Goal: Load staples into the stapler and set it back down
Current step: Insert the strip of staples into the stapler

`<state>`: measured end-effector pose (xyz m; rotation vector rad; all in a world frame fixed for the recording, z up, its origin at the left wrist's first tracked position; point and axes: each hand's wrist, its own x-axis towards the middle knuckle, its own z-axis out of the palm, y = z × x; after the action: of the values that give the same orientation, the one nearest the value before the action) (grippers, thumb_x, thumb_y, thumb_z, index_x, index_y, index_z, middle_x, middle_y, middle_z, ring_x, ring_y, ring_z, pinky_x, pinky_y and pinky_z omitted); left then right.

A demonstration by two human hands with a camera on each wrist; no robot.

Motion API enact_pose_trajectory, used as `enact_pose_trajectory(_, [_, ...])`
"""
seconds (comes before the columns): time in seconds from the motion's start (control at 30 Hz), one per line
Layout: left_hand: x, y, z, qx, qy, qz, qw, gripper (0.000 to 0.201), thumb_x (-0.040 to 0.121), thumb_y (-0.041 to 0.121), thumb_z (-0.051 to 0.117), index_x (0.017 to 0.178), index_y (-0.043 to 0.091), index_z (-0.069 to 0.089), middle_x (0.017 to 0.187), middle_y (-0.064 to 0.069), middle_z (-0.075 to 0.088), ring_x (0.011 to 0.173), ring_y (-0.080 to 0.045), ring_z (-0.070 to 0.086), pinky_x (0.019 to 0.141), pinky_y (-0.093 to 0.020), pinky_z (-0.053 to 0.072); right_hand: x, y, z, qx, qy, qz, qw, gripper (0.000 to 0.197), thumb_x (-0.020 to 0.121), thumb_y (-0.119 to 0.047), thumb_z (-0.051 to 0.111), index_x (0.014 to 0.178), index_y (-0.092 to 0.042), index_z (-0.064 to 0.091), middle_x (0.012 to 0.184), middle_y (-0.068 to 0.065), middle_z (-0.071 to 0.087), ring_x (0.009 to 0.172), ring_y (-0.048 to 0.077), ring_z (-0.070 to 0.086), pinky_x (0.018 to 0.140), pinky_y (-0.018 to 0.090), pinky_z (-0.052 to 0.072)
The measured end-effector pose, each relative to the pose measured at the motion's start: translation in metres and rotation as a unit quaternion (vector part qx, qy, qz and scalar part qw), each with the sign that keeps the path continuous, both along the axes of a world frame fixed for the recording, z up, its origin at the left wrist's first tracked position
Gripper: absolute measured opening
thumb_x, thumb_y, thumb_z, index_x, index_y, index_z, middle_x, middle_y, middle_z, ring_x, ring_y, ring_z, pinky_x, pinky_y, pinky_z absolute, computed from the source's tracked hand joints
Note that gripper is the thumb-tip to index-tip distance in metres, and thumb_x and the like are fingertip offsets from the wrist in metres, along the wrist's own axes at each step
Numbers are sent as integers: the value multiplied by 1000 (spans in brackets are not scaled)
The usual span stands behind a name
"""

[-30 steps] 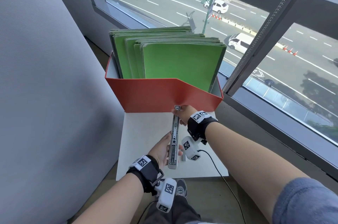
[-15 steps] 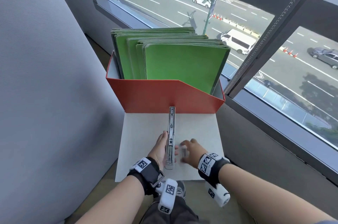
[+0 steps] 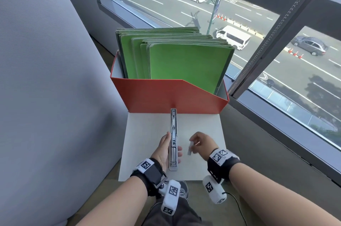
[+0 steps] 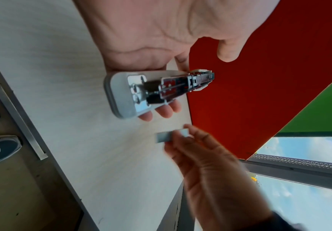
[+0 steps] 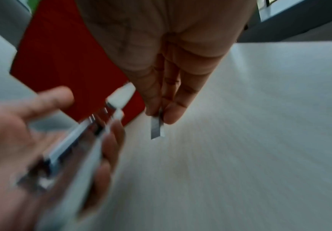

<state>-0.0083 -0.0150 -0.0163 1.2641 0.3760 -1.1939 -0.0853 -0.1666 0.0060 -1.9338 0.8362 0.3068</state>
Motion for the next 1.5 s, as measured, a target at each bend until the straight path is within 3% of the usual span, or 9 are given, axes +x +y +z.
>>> enact_pose_trajectory(0.1, [1,-1,-2,13,3,1,1000,45,87,62,38,120,32,45,82,-9,60,67,-23,58,64,-35,49,17,-10,25,66,-79,-30,994,21,78,4,65,85,-15,60,71,1,63,64,23,67,73,45,58])
enact_pose_trajectory(0.27, [1,-3,-7,29,14,-7,999,69,84,61,46,135,14,45,77,-6,61,60,-20,61,58,-30,52,29,12,45,53,-79,40,995,21,78,1,68,82,-18,61,75,8,70,62,17,68,71,35,59])
enact_pose_trajectory(0.4, [2,-3,-10,22,18,-6,1000,71,80,57,54,135,14,48,79,-7,62,60,-19,62,57,-30,52,31,23,43,16,-62,55,996,17,76,-3,69,84,-17,63,83,13,72,71,27,72,71,40,59])
enact_pose_trajectory(0.6, [1,-3,-8,24,20,-8,999,50,83,57,52,117,21,55,77,-6,63,59,-18,60,56,-28,51,40,24,47,-10,-58,57,997,17,77,-3,67,87,-16,64,81,9,68,71,25,69,69,32,57])
enact_pose_trajectory(0.73, [-1,-2,-9,26,30,-9,999,51,83,59,49,116,21,55,77,-5,63,61,-19,60,57,-28,51,44,25,44,-36,-40,93,994,18,76,-6,67,92,-15,66,93,12,71,77,26,66,78,39,57])
enact_pose_trajectory(0.93, [0,-2,-3,24,44,-2,999,47,83,57,50,78,12,63,69,-4,61,66,-20,57,64,-32,47,43,29,39,-64,-46,124,989,17,77,-4,65,90,-15,66,91,11,70,68,16,56,70,31,52])
enact_pose_trajectory(1.13, [1,-2,4,12,53,15,998,44,85,55,50,82,14,66,63,-3,61,67,-21,57,65,-33,46,37,35,34,-78,-52,168,981,18,75,-6,70,92,-11,67,86,-1,56,74,15,55,66,21,44])
enact_pose_trajectory(1.37, [3,0,10,-20,75,18,997,48,87,56,43,73,13,59,53,-2,55,45,-17,49,54,-28,38,14,46,25,-81,-88,175,977,22,75,-8,71,96,-11,69,86,-2,53,74,12,52,75,21,46])
enact_pose_trajectory(1.5, [1,1,2,7,56,6,998,44,85,57,46,103,17,56,68,-4,56,43,-17,54,49,-23,39,5,48,25,-80,-80,187,976,22,74,-11,72,95,-13,67,86,-3,52,73,12,53,71,18,43])
